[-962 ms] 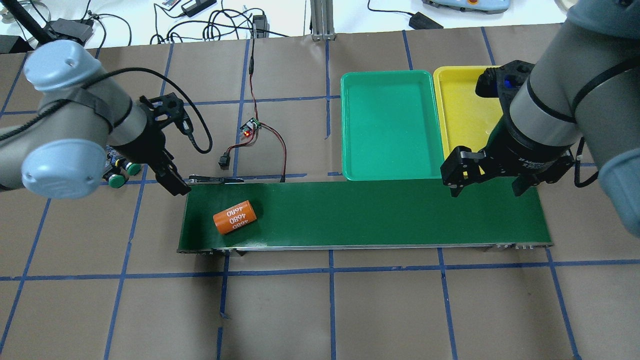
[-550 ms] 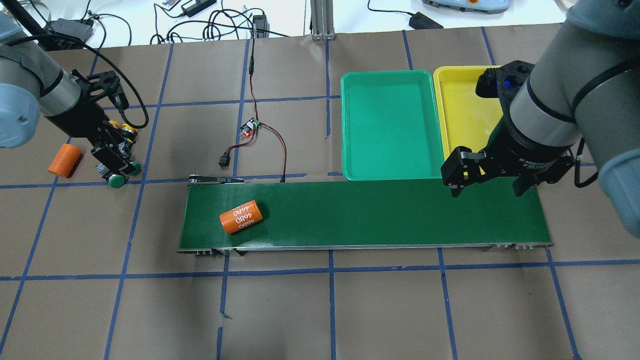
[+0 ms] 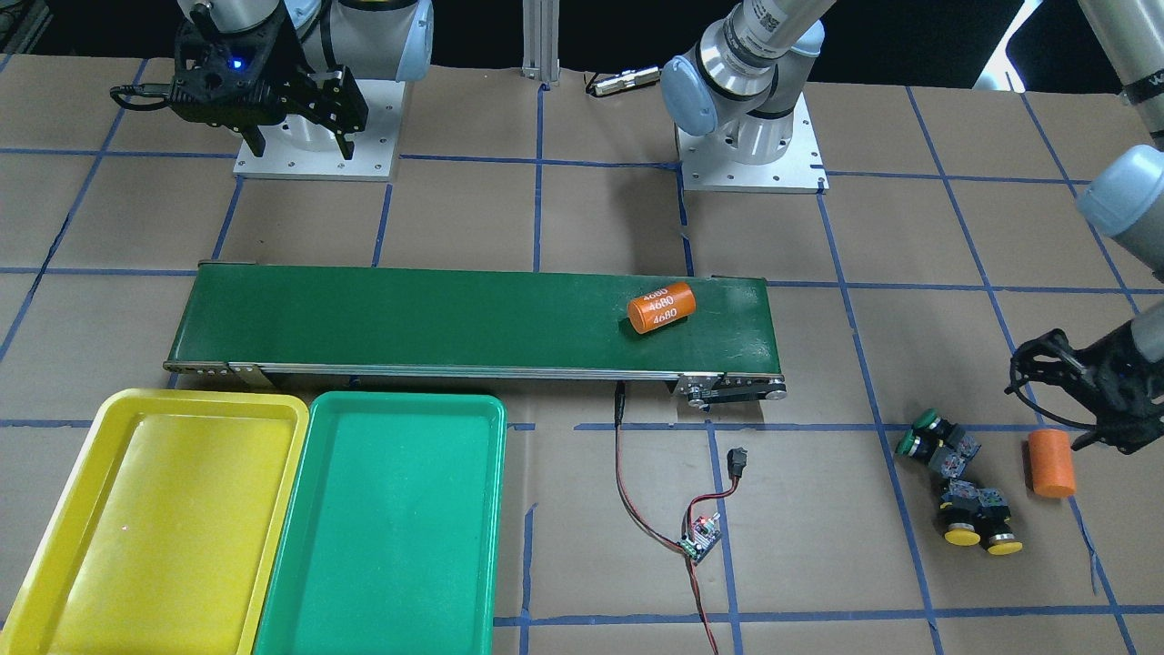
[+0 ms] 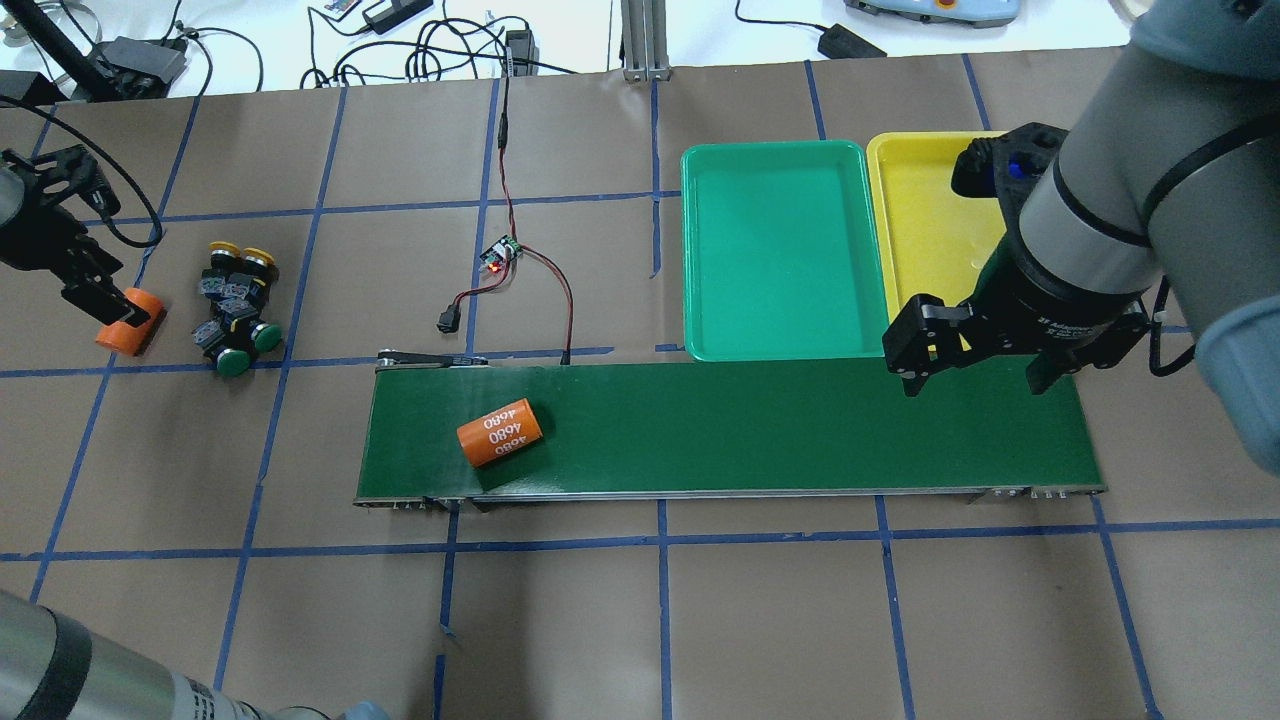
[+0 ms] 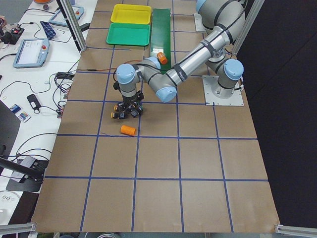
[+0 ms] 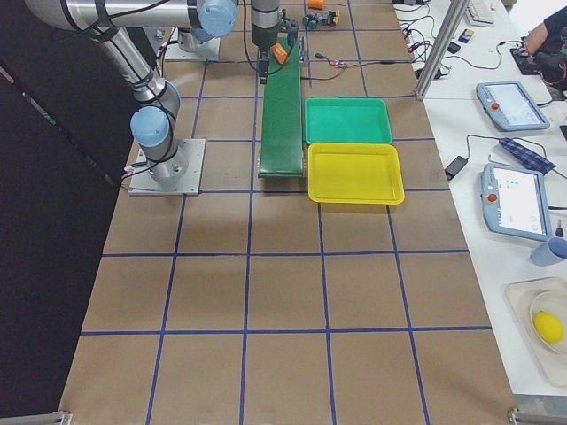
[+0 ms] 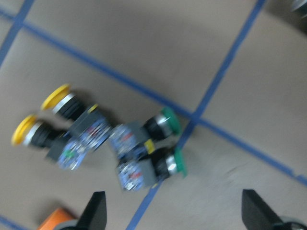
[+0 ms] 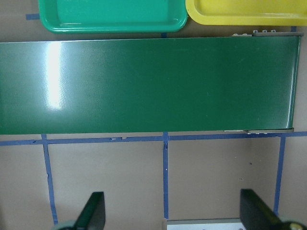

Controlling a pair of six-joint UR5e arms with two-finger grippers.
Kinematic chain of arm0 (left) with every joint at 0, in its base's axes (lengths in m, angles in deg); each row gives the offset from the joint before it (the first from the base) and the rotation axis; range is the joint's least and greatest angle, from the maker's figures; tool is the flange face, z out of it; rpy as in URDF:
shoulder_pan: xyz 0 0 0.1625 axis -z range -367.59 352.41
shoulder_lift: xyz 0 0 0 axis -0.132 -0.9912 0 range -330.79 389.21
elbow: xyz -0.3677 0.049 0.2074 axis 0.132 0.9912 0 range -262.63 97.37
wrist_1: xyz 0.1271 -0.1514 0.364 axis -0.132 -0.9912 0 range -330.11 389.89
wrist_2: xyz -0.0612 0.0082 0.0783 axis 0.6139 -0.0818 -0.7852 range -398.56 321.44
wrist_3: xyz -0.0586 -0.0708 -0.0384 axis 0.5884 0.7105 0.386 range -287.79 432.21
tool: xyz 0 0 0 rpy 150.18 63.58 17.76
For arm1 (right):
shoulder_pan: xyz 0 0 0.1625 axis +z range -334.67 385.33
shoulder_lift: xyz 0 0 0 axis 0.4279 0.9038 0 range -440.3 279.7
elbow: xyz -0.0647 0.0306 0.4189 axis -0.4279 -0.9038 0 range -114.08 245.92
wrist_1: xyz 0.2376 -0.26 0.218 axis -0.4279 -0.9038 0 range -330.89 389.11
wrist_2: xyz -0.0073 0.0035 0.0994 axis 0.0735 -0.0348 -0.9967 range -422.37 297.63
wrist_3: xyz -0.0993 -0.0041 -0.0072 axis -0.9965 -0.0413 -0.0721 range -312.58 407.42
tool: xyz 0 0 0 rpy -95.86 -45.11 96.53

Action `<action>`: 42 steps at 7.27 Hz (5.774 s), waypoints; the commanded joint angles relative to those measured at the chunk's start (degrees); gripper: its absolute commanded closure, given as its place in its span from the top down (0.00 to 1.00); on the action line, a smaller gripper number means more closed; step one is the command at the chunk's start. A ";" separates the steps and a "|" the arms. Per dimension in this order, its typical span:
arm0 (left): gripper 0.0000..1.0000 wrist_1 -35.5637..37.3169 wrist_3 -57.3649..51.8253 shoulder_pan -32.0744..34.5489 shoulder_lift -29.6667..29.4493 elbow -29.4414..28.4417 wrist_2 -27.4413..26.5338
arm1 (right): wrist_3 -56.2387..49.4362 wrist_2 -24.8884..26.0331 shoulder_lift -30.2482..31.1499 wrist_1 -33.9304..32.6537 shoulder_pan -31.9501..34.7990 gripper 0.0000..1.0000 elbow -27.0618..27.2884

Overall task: Sort buttons by color to trays
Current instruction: 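Return the left gripper to the pile and grasp the second orange cylinder, then place the second orange cylinder on the belt with the left gripper, then move the left gripper back to the button pile over a green button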

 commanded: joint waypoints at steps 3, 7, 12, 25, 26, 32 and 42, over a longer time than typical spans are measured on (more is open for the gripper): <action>1.00 5.24 15.39 -4.59 -11.10 -5.70 -0.22 | 0.00 0.04 0.27 -0.25 -0.09 1.00 2.02; 0.50 5.60 17.23 -2.22 -12.17 -4.65 -0.04 | 0.09 -0.40 0.36 -0.25 -0.09 1.00 2.11; 0.00 1.92 18.62 3.55 -2.46 -3.96 -3.89 | 0.09 -0.49 0.54 -0.25 -0.09 1.00 2.11; 1.00 5.60 20.92 37.86 23.86 29.20 -3.21 | 0.09 0.13 0.54 0.36 -0.09 1.00 2.11; 1.00 4.55 21.09 36.99 24.47 28.06 -3.21 | 0.09 0.22 0.45 0.36 -0.09 1.00 2.20; 1.00 -13.75 15.01 10.74 15.56 10.93 -1.10 | 0.09 0.22 0.54 0.45 -0.09 1.00 2.29; 1.00 6.20 -25.64 7.27 -5.23 4.32 -0.92 | 0.26 0.13 0.71 0.36 -0.09 1.00 2.81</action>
